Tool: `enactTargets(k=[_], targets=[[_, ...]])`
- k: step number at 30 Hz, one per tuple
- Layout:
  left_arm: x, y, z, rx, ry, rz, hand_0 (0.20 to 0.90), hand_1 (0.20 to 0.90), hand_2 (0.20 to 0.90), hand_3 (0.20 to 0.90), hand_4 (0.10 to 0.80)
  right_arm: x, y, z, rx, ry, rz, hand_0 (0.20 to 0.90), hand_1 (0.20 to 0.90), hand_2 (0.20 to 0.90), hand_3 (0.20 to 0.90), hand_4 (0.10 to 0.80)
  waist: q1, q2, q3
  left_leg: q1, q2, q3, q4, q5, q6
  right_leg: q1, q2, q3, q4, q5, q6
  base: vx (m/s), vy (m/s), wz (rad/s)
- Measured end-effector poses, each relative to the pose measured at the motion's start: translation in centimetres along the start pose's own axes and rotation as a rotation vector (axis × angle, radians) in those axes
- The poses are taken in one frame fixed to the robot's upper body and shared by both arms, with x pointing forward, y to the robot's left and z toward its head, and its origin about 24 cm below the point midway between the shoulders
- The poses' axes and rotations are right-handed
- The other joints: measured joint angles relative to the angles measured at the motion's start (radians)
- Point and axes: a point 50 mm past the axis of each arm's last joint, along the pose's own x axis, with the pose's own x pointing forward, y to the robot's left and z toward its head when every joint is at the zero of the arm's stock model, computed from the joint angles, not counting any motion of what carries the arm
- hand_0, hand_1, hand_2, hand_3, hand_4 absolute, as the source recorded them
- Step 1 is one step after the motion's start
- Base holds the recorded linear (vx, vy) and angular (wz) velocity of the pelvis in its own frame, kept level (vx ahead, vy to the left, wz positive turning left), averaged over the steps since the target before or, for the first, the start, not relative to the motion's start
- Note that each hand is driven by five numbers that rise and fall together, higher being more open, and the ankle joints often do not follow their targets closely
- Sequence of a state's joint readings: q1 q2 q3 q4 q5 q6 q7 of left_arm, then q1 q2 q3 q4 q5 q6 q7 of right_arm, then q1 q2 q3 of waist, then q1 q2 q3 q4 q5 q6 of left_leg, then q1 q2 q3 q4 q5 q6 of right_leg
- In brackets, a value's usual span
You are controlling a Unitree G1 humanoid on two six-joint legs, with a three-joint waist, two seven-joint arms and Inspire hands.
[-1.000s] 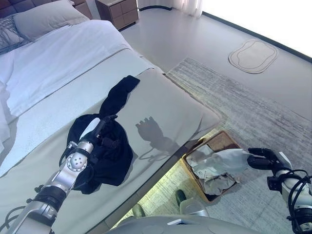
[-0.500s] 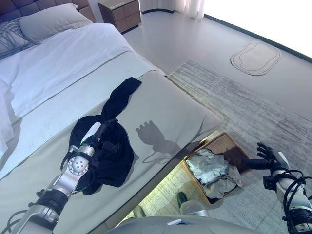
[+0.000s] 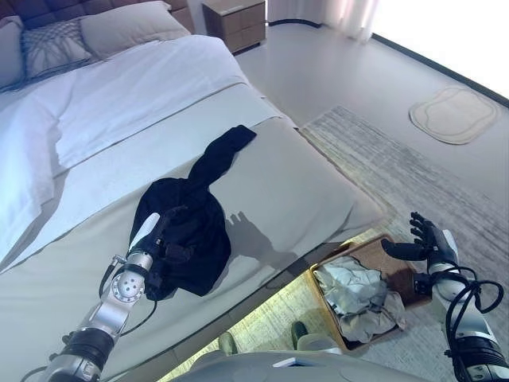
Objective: Pick up the clothes from the bed and place them into the basket
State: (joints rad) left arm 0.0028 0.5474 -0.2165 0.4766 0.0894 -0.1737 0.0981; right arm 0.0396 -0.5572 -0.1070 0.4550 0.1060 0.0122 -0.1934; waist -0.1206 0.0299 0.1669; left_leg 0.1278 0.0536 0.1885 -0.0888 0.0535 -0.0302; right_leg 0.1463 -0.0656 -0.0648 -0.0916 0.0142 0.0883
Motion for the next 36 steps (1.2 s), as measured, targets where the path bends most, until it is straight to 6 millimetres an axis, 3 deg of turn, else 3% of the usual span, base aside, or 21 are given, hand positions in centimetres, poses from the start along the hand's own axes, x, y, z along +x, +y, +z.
enactTargets(k=[6, 11, 15, 22, 29, 33, 36], targets=[[-0.5, -0.4, -0.8, -0.031, 0.043, 0.016, 0.9, 0.9, 0.9, 0.9, 0.8, 0.0, 1.6, 3.2, -0.031, -0.139, 0.016, 0.9, 0.9, 0.9, 0.9, 0.8, 0.05, -0.001, -0.002, -0.003, 0.0, -0.045, -0.003, 0.013, -0.003, 0.02, 0.001, -0.04, 0.0, -0.001, 0.0, 0.057, -0.013, 0.22], [-0.9, -0.7, -1.2, -0.06, 0.064, 0.024, 0.9, 0.9, 0.9, 0.9, 0.8, 0.2, 2.7, 6.0, -0.121, -0.276, -0.075, 0.9, 0.9, 0.9, 0.9, 0.8, 0.098, -0.002, -0.005, -0.028, -0.004, -0.088, 0.0, 0.031, 0.0, 0.02, -0.001, -0.081, 0.0, -0.001, 0.0, 0.038, 0.006, 0.27], [-1.1, -1.5, -1.4, -0.077, 0.073, -0.001, 0.9, 0.9, 0.9, 0.9, 0.8, 0.7, 3.4, 9.2, -0.15, -0.392, -0.101, 0.9, 0.9, 0.9, 0.9, 0.8, 0.141, -0.002, -0.005, -0.034, -0.005, -0.118, 0.0, 0.044, -0.002, 0.03, 0.0, -0.112, 0.0, -0.001, -0.001, 0.035, 0.001, 0.21], [-1.2, -1.6, -1.0, -0.082, 0.052, -0.034, 0.9, 0.9, 0.9, 0.9, 0.8, 1.4, 4.6, 13.6, -0.199, -0.469, 0.001, 0.9, 0.9, 0.9, 0.9, 0.8, 0.219, -0.002, -0.006, -0.059, -0.007, -0.172, 0.0, 0.059, -0.004, 0.036, 0.004, -0.171, 0.0, -0.002, -0.002, 0.041, -0.006, 0.26], [-1.5, -1.3, -1.3, -0.078, 0.059, -0.054, 0.9, 0.9, 0.9, 0.9, 0.8, 2.3, 5.4, 18.5, -0.355, -0.505, 0.092, 0.9, 0.9, 0.9, 0.9, 0.8, 0.304, -0.002, -0.007, -0.09, -0.02, -0.241, 0.001, 0.081, -0.003, 0.04, 0.002, -0.244, 0.0, -0.007, -0.007, 0.039, 0.018, 0.31], [-1.8, -0.6, -1.9, -0.076, 0.079, -0.034, 0.9, 0.9, 0.9, 0.9, 0.8, 3.2, 5.3, 19.4, -0.377, -0.457, 0.091, 0.9, 0.9, 0.9, 0.9, 0.8, 0.345, -0.004, -0.007, -0.089, -0.031, -0.263, 0.001, 0.082, -0.003, 0.054, -0.007, -0.269, 0.0, -0.015, -0.002, 0.025, 0.044, 0.22], [-2.4, -0.3, -2.6, -0.063, 0.104, -0.03, 0.9, 0.9, 0.9, 0.9, 0.8, 3.9, 5.3, 18.2, -0.399, -0.384, 0.092, 0.9, 0.9, 0.9, 0.9, 0.8, 0.367, -0.007, -0.005, -0.091, -0.042, -0.274, 0.001, 0.083, -0.001, 0.06, -0.015, -0.281, 0.0, -0.019, -0.002, 0.017, 0.024, 0.14]])
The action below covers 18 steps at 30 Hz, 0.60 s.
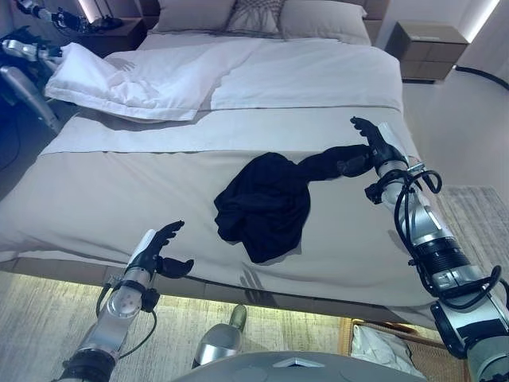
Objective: Pick up the clothes from the bed and place them into the basket
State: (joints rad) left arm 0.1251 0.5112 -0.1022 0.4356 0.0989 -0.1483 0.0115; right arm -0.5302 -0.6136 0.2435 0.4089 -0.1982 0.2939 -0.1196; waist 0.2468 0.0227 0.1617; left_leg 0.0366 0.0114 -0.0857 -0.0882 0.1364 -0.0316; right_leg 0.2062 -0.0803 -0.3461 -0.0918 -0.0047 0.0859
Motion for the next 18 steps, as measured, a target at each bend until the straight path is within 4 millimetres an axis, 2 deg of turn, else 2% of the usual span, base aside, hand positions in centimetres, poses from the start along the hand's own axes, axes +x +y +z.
enactTargets(k=[9, 15, 18], targets=[[-0.7, -0.1, -0.4, 0.033, 0.002, -0.055, 0.9, 0.9, 0.9, 0.9, 0.8, -0.3, 1.8, -4.6, -0.037, 0.209, 0.123, 0.9, 0.9, 0.9, 0.9, 0.8, 0.013, -0.006, 0.003, -0.006, -0.016, -0.019, 0.0, 0.006, 0.001, 0.004, -0.012, -0.022, 0.0, -0.005, 0.007, 0.021, 0.02, 0.07], [-1.1, 0.0, -0.9, 0.048, 0.008, -0.061, 0.9, 0.9, 0.9, 0.9, 0.8, -0.6, 2.3, -5.7, -0.05, 0.251, 0.161, 0.9, 0.9, 0.9, 0.9, 0.8, 0.01, -0.007, 0.007, -0.019, -0.015, -0.02, 0.004, 0.008, -0.001, -0.009, -0.01, -0.023, 0.003, -0.011, 0.011, -0.001, 0.041, 0.01], [-0.6, 0.5, 0.2, 0.074, -0.059, -0.058, 0.9, 0.9, 0.9, 0.9, 0.8, -0.5, 1.7, -6.3, -0.072, 0.278, 0.141, 0.9, 0.9, 0.9, 0.9, 0.8, 0.011, -0.004, 0.041, -0.089, -0.015, -0.042, 0.071, 0.004, -0.006, -0.079, -0.017, -0.035, 0.092, -0.054, -0.009, -0.249, 0.039, 0.16]])
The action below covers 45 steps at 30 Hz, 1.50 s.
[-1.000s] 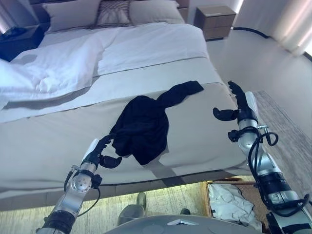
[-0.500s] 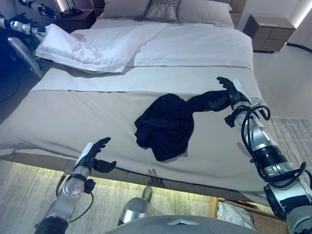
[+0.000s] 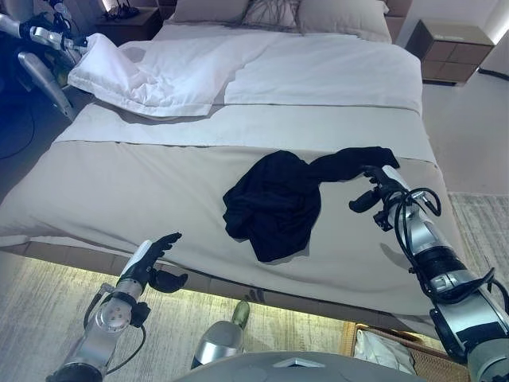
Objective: Pick up the clothes from the bed and place them into the basket
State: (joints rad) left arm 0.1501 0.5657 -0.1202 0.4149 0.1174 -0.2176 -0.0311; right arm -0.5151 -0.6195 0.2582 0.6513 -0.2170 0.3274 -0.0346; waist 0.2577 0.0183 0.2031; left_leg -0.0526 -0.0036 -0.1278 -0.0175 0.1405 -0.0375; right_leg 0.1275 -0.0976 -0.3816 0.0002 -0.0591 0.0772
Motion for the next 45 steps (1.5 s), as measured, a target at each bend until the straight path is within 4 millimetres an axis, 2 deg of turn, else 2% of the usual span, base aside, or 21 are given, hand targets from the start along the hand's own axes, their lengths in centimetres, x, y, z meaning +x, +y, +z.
enactTargets(k=[3, 5, 7, 9, 10, 11, 13, 18, 23, 26, 27, 33, 45], targets=[[1.4, 1.4, 2.7, 0.059, -0.134, 0.033, 0.9, 0.9, 0.9, 0.9, 0.8, 0.9, -3.3, 0.8, -0.029, 0.003, -0.1, 0.9, 0.9, 0.9, 0.9, 0.8, 0.011, 0.022, 0.117, -0.123, -0.005, 0.004, 0.144, -0.035, -0.026, -0.184, -0.057, 0.0, 0.305, -0.119, -0.035, -0.278, 0.045, 0.09], [1.9, 2.6, 3.8, 0.083, -0.185, 0.079, 0.9, 0.9, 0.9, 0.9, 0.8, 1.1, -5.3, 2.2, -0.024, -0.029, -0.167, 0.9, 0.9, 0.9, 0.9, 0.8, 0.013, 0.023, 0.195, -0.197, -0.031, 0.012, 0.242, -0.073, -0.014, -0.294, -0.112, 0.019, 0.483, -0.192, -0.056, -0.145, 0.068, 0.02], [2.0, 2.9, 4.1, 0.092, -0.194, 0.103, 0.9, 0.9, 0.9, 0.9, 0.8, 1.1, -5.9, 3.2, -0.019, -0.064, -0.187, 0.9, 0.9, 0.9, 0.9, 0.8, 0.016, 0.033, 0.245, -0.242, -0.043, 0.025, 0.331, -0.107, -0.004, -0.345, -0.138, 0.035, 0.581, -0.229, -0.066, -0.076, 0.051, -0.04], [2.3, 2.7, 4.5, 0.11, -0.206, 0.104, 0.9, 0.9, 0.9, 0.9, 0.8, 1.1, -6.8, 4.4, -0.007, -0.105, -0.216, 0.9, 0.9, 0.9, 0.9, 0.8, 0.015, 0.051, 0.292, -0.321, -0.061, 0.031, 0.472, -0.185, 0.007, -0.412, -0.167, 0.054, 0.706, -0.299, -0.079, -0.07, 0.055, -0.02], [2.3, 2.5, 4.6, 0.109, -0.209, 0.102, 0.9, 0.9, 0.9, 0.9, 0.8, 1.1, -7.2, 4.9, -0.013, -0.122, -0.228, 0.9, 0.9, 0.9, 0.9, 0.8, 0.016, 0.06, 0.312, -0.355, -0.066, 0.035, 0.529, -0.185, 0.013, -0.448, -0.175, 0.069, 0.766, -0.31, -0.09, -0.076, 0.062, 0.05], [2.3, 2.3, 4.7, 0.112, -0.215, 0.097, 0.9, 0.9, 0.9, 0.9, 0.8, 1.0, -7.6, 5.2, -0.025, -0.134, -0.237, 0.9, 0.9, 0.9, 0.9, 0.8, 0.015, 0.066, 0.327, -0.391, -0.073, 0.04, 0.586, -0.221, 0.012, -0.477, -0.191, 0.074, 0.818, -0.346, -0.092, 0.017, 0.038, 0.05], [2.1, 1.8, 5.1, 0.113, -0.235, 0.084, 0.9, 0.9, 0.9, 0.9, 0.8, 0.9, -8.0, 5.7, -0.025, -0.149, -0.25, 0.9, 0.9, 0.9, 0.9, 0.8, 0.021, 0.072, 0.337, -0.475, -0.084, 0.041, 0.699, -0.25, 0.014, -0.552, -0.211, 0.091, 0.923, -0.385, -0.106, -0.041, 0.04, 0.07], [2.1, 1.0, 6.0, 0.119, -0.275, 0.053, 0.9, 0.9, 0.9, 0.9, 0.8, 0.8, -8.7, 6.8, -0.021, -0.177, -0.278, 0.9, 0.9, 0.9, 0.9, 0.8, 0.039, 0.088, 0.361, -0.581, -0.09, 0.039, 0.823, -0.283, 0.011, -0.647, -0.226, 0.106, 1.042, -0.428, -0.113, -0.01, 0.019, 0.06], [1.6, 1.5, 6.8, 0.123, -0.311, 0.073, 0.9, 0.9, 0.9, 0.9, 0.8, 0.1, -11.6, 10.8, 0.01, -0.279, -0.385, 0.9, 0.9, 0.9, 0.9, 0.8, 0.052, 0.088, 0.361, -0.705, -0.091, 0.023, 0.906, -0.291, 0.009, -0.758, -0.229, 0.106, 1.134, -0.459, -0.121, -0.025, -0.008, 0.09], [1.6, 1.7, 7.5, 0.102, -0.335, 0.085, 0.9, 0.9, 0.9, 0.9, 0.8, -0.4, -12.7, 12.4, 0.019, -0.322, -0.432, 0.9, 0.9, 0.9, 0.9, 0.8, 0.061, 0.088, 0.36, -0.745, -0.101, 0.003, 0.919, -0.286, 0.006, -0.792, -0.231, 0.097, 1.153, -0.463, -0.126, -0.02, -0.013, 0.17], [1.6, 1.7, 7.7, 0.099, -0.346, 0.087, 0.9, 0.9, 0.9, 0.9, 0.8, -0.5, -13.0, 12.7, 0.022, -0.33, -0.442, 0.9, 0.9, 0.9, 0.9, 0.8, 0.067, 0.088, 0.36, -0.754, -0.102, 0.0, 0.92, -0.285, 0.005, -0.802, -0.231, 0.097, 1.159, -0.466, -0.133, -0.024, -0.009, 0.19], [1.6, 2.0, 8.3, 0.105, -0.369, 0.097, 0.9, 0.9, 0.9, 0.9, 0.8, -1.0, -13.9, 14.1, 0.061, -0.373, -0.473, 0.9, 0.9, 0.9, 0.9, 0.8, 0.085, 0.088, 0.36, -0.792, -0.117, -0.024, 0.917, -0.272, -0.006, -0.827, -0.236, 0.075, 1.166, -0.467, -0.132, 0.004, -0.01, 0.13], [1.4, 2.6, 9.2, 0.118, -0.424, 0.117, 0.9, 0.9, 0.9, 0.9, 0.8, -1.4, -14.9, 15.5, 0.139, -0.398, -0.477, 0.9, 0.9, 0.9, 0.9, 0.8, 0.123, 0.088, 0.36, -0.801, -0.143, -0.044, 0.917, -0.262, 0.0, -0.821, -0.243, 0.066, 1.17, -0.477, -0.127, 0.033, -0.005, 0.09]])
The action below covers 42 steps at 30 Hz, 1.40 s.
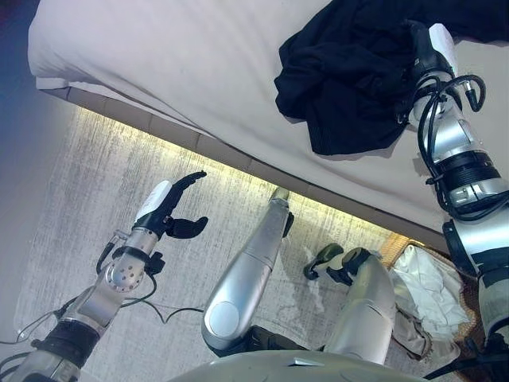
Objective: Pick up the clothes from the bed and place them into the basket
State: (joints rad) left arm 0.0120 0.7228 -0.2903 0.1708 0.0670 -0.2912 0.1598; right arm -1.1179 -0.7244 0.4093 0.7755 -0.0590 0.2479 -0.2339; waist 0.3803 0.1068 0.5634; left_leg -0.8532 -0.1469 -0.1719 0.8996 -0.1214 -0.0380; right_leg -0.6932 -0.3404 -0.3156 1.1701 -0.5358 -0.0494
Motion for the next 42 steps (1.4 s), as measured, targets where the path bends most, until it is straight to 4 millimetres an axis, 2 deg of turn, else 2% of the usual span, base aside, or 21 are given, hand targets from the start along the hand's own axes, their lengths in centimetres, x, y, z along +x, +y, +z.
enactTargets(k=[7, 8, 9, 10, 11, 18, 31, 39, 42], targets=[[0.0, 0.3, 0.7, 0.004, -0.043, 0.007, 0.9, 0.9, 0.9, 0.9, 0.8, 0.6, -0.1, -0.3, -0.056, 0.085, 0.047, 0.9, 0.9, 0.9, 0.9, 0.8, 0.013, 0.0, 0.0, -0.042, -0.015, -0.027, 0.0, 0.005, -0.004, -0.025, -0.001, -0.019, 0.005, -0.003, 0.006, -0.015, -0.015, 0.14], [0.0, 0.3, 0.9, 0.007, -0.054, 0.007, 0.9, 0.9, 0.9, 0.9, 0.8, 0.7, -0.1, -0.4, -0.063, 0.094, 0.054, 0.686, 0.686, 0.686, 0.65, 0.55, 0.018, 0.0, 0.0, -0.048, -0.016, -0.027, 0.001, 0.007, -0.002, -0.031, -0.001, -0.019, 0.006, -0.003, 0.006, -0.024, -0.025, 0.05], [0.0, 0.4, 1.0, 0.008, -0.066, 0.009, 0.9, 0.9, 0.9, 0.9, 0.8, 0.8, -0.2, -0.4, -0.067, 0.1, 0.058, 0.521, 0.521, 0.521, 0.458, 0.358, 0.021, 0.0, 0.0, -0.052, -0.017, -0.027, 0.002, 0.008, -0.001, -0.036, -0.003, -0.018, 0.009, -0.003, 0.006, -0.016, -0.022, 0.03], [0.0, 0.5, 1.1, 0.01, -0.073, 0.012, 0.9, 0.9, 0.9, 0.9, 0.8, 0.8, -0.2, -0.5, -0.059, 0.106, 0.06, 0.453, 0.453, 0.453, 0.378, 0.278, 0.022, 0.0, 0.0, -0.053, -0.018, -0.028, 0.002, 0.009, -0.001, -0.037, -0.003, -0.019, 0.01, -0.003, 0.006, -0.021, -0.031, 0.02], [0.0, 0.6, 1.2, 0.012, -0.076, 0.016, 0.9, 0.9, 0.9, 0.9, 0.8, 0.9, -0.3, -0.5, -0.042, 0.112, 0.06, 0.3, 0.3, 0.3, 0.2, 0.1, 0.023, 0.0, 0.0, -0.053, -0.019, -0.028, 0.004, 0.009, -0.001, -0.037, -0.004, -0.018, 0.011, -0.005, 0.004, -0.026, -0.035, 0.02], [0.1, 1.0, 1.3, 0.019, -0.082, 0.053, 0.9, 0.9, 0.9, 0.9, 0.8, 1.4, -1.6, -0.6, 0.032, 0.136, 0.043, 0.3, 0.3, 0.3, 0.2, 0.1, 0.023, 0.0, 0.0, -0.055, -0.019, -0.033, 0.004, 0.01, -0.002, -0.039, -0.003, -0.022, 0.014, -0.007, 0.003, -0.021, -0.036, 0.01], [0.3, 2.3, 2.0, 0.045, -0.116, 0.096, 0.9, 0.9, 0.9, 0.9, 0.8, 1.4, -1.5, -1.6, 0.115, 0.178, 0.071, 0.3, 0.3, 0.3, 0.2, 0.1, 0.018, 0.0, 0.0, -0.043, -0.018, -0.032, 0.021, 0.011, -0.003, -0.021, -0.001, -0.021, 0.02, -0.007, 0.003, -0.006, -0.007, 0.0], [0.5, 2.8, 2.1, 0.047, -0.121, 0.091, 0.9, 0.9, 0.9, 0.9, 0.8, 1.2, -1.0, -2.6, 0.124, 0.206, 0.099, 0.3, 0.3, 0.3, 0.2, 0.1, 0.002, -0.001, 0.0, 0.051, -0.011, -0.026, -0.008, 0.002, -0.002, 0.067, 0.006, -0.012, -0.018, -0.007, 0.003, 0.018, 0.002, -0.02], [0.6, 2.6, 2.0, 0.051, -0.109, 0.058, 0.9, 0.9, 0.9, 0.9, 0.8, 0.7, -0.4, -4.0, 0.138, 0.238, 0.115, 0.3, 0.3, 0.3, 0.2, 0.1, -0.001, -0.007, 0.004, 0.114, -0.007, -0.016, -0.032, 0.005, 0.003, 0.123, 0.017, 0.002, -0.048, -0.007, 0.003, 0.059, 0.032, -0.09]])
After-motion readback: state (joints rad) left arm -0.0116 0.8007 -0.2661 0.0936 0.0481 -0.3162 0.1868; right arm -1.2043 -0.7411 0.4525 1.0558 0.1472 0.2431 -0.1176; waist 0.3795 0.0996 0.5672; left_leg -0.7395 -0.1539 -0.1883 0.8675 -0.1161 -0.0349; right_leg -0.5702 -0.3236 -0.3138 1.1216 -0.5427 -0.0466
